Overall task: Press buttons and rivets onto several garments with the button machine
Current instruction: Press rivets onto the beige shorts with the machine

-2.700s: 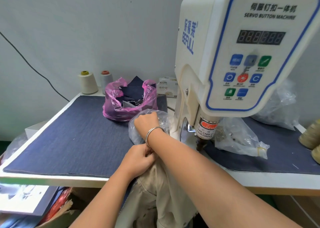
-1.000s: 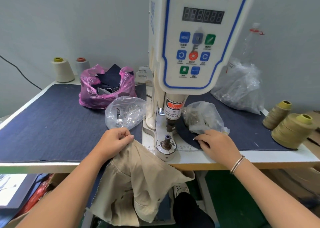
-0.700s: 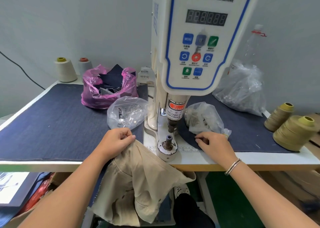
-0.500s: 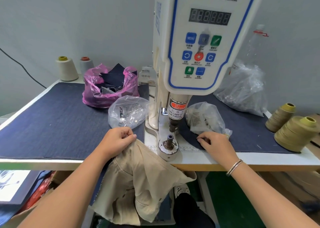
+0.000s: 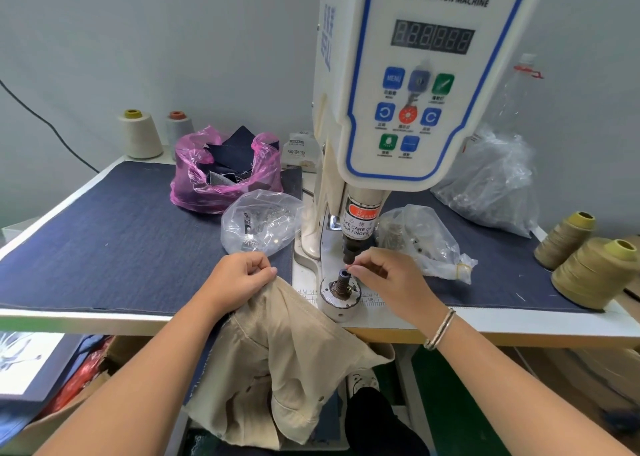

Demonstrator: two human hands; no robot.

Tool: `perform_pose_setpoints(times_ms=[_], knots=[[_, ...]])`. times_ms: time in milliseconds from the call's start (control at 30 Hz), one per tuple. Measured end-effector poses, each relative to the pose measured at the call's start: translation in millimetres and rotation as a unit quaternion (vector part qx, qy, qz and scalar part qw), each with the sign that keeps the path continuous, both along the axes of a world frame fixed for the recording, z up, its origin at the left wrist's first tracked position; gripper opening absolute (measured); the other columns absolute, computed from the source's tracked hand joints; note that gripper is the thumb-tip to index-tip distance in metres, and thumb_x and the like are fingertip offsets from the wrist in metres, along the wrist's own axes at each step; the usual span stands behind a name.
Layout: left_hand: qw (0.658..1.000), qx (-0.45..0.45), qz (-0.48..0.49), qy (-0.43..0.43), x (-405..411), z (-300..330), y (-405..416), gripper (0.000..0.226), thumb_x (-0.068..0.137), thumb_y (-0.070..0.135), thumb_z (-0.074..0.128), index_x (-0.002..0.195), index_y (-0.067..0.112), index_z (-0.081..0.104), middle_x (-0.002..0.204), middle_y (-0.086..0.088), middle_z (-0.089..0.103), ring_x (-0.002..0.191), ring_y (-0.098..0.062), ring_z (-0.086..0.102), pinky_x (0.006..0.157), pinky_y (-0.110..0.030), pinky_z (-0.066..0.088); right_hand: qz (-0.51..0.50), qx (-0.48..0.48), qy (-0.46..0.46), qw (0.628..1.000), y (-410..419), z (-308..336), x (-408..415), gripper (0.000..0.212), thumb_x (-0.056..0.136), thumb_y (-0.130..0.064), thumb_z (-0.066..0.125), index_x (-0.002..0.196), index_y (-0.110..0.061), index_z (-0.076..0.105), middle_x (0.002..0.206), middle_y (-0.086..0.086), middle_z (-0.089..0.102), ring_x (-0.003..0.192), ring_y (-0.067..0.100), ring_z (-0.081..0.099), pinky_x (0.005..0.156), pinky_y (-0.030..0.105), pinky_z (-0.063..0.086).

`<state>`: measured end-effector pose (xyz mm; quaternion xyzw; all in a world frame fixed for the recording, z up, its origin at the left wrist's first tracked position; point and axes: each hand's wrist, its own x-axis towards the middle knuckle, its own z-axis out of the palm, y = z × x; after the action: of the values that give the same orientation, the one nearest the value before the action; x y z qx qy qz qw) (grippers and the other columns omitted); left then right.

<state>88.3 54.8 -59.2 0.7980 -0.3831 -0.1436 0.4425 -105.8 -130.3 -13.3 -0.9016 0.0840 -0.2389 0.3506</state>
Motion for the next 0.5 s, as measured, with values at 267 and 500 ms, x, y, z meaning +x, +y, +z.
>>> perform_pose_setpoints(times_ms=[267, 500], knots=[[1.000, 0.000, -0.003, 0.000, -2.1, 4.1, 0.9, 0.032, 0.089, 0.018, 0.066, 0.059, 0.020, 0.054, 0.049, 0.004, 0.047, 0.047, -0.006, 0.039, 0.051, -0.013, 0.034, 0.007, -0.047, 0.019, 0.999, -0.1, 3.2, 3.4, 0.025, 0.088, -0.018, 0.066, 0.076, -0.036, 0.053, 0.062, -0.018, 0.052, 0.066, -0.001, 0.054, 0.058, 0.010, 0.038], [1.000, 0.004, -0.003, -0.008, -2.7, 5.2, 1.0, 0.031, 0.089, 0.019, 0.066, 0.060, 0.021, 0.055, 0.049, 0.005, 0.047, 0.047, -0.005, 0.040, 0.052, -0.014, 0.033, 0.023, -0.063, -0.009, 0.998, -0.4, 2.1, 3.2, 0.007, 0.087, -0.015, 0.067, 0.082, -0.018, 0.069, 0.061, -0.018, 0.051, 0.061, 0.004, 0.052, 0.054, 0.013, 0.035]])
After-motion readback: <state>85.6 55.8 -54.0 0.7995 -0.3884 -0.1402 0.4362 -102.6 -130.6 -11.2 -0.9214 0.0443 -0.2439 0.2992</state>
